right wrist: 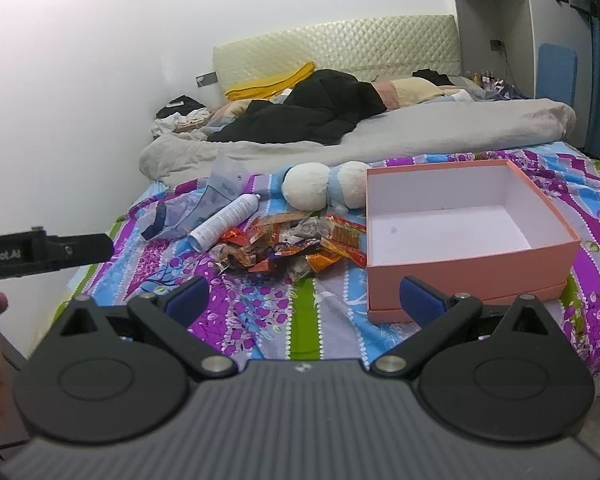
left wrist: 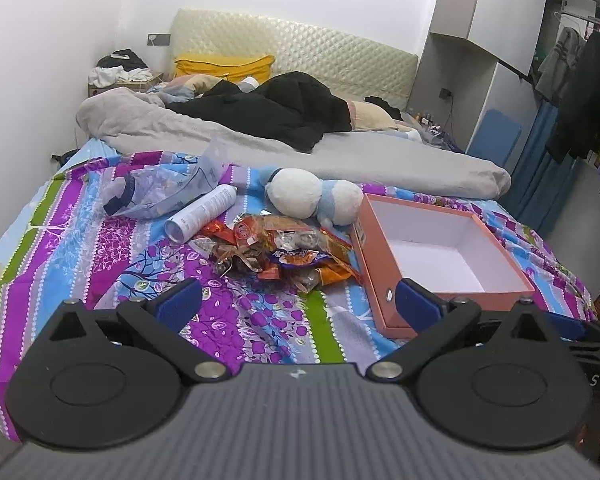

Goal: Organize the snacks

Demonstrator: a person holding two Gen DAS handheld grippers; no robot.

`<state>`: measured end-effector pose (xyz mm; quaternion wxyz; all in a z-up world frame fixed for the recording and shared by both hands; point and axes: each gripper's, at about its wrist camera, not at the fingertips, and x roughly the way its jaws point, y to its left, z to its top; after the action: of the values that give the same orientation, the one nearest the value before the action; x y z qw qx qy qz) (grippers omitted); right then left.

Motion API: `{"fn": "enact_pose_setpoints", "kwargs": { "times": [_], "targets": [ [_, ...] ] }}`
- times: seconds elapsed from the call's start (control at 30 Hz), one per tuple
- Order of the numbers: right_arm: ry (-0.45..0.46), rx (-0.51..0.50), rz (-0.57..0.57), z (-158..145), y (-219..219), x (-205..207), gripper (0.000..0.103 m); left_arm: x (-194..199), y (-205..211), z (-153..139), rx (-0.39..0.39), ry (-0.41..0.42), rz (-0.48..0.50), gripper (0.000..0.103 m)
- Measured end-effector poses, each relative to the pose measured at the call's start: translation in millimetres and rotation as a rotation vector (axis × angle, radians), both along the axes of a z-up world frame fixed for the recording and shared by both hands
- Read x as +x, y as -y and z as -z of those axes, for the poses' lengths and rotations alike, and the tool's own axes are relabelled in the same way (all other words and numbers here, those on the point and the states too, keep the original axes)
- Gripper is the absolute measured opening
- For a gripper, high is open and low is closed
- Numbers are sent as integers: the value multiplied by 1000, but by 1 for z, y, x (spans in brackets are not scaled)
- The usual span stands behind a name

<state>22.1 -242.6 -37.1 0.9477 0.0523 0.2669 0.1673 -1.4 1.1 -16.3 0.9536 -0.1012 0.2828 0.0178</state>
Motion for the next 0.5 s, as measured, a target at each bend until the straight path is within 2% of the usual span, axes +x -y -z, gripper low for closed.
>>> {"fn": "enact_pose_setpoints", "kwargs": {
  "times": [0.5],
  "targets": [
    [-9, -8, 11, 0, 0, 2, 103, 2, 2, 5, 1, -16, 18, 103]
  ]
}}
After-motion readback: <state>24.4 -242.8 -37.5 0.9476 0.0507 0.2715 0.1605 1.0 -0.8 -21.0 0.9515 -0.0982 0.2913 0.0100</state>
